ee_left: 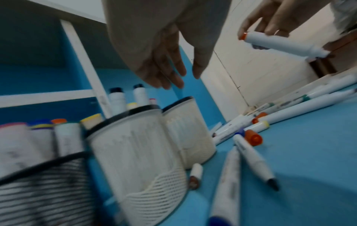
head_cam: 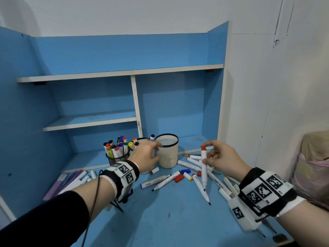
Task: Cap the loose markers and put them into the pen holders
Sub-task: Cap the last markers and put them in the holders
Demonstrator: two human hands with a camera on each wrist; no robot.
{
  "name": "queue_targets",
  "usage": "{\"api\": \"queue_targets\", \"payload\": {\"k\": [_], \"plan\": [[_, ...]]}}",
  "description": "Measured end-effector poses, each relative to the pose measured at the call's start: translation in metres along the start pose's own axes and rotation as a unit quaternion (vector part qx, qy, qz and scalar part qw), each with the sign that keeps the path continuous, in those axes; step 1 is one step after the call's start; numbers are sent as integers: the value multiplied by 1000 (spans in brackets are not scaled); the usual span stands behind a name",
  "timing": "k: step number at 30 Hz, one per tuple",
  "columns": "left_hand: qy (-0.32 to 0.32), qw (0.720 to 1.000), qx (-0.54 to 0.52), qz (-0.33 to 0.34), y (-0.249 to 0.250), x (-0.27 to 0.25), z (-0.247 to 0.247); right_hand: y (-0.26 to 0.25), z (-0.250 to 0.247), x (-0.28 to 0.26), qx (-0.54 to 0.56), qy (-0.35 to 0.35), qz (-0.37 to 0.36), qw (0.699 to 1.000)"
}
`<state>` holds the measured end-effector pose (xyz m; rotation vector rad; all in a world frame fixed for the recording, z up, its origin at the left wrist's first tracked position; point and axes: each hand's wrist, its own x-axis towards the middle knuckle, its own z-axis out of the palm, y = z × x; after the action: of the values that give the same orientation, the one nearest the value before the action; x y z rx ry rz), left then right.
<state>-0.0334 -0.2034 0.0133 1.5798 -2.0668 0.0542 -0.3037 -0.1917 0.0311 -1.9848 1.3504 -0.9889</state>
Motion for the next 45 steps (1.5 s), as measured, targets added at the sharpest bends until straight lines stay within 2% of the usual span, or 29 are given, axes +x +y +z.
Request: {"api": "queue_targets", "payload": {"k": [2, 5, 7, 10, 16, 21, 28, 33, 35, 39, 42, 45], "plan": [[-98, 995, -27, -1, 14, 1, 13, -4, -1, -4, 54, 8, -11, 998], [-211, 977, 0, 9, 34, 5, 35, -8, -4, -9, 82, 32, -31, 996], [-264, 964, 37, 15, 46, 9, 49, -9, -7, -13, 99, 54, -44, 993], [-299, 951, 72, 7, 57, 13, 65, -8, -10, -17, 120, 79, -50, 988], [-284, 956, 69, -24, 65, 27, 76, 0, -16, -24, 151, 98, -26, 983], [-303, 950, 60, -49, 63, 28, 78, 10, -20, -33, 192, 127, 11, 973], [-348, 935, 53, -39, 64, 5, 73, 21, -23, -42, 293, 177, 64, 938], [-350, 935, 44, -40, 57, -11, 60, 18, -14, -50, 364, 202, 84, 905], [-328, 943, 22, -47, 56, -18, 55, 17, -7, -54, 391, 207, 91, 892], [-243, 967, -51, -51, 60, -34, 38, 12, 4, -63, 438, 207, 103, 869], [-198, 972, -113, -53, 65, -46, 19, 5, 11, -68, 466, 198, 103, 856], [-159, 971, -169, -57, 68, -59, 1, -3, 16, -74, 475, 178, 91, 857]]}}
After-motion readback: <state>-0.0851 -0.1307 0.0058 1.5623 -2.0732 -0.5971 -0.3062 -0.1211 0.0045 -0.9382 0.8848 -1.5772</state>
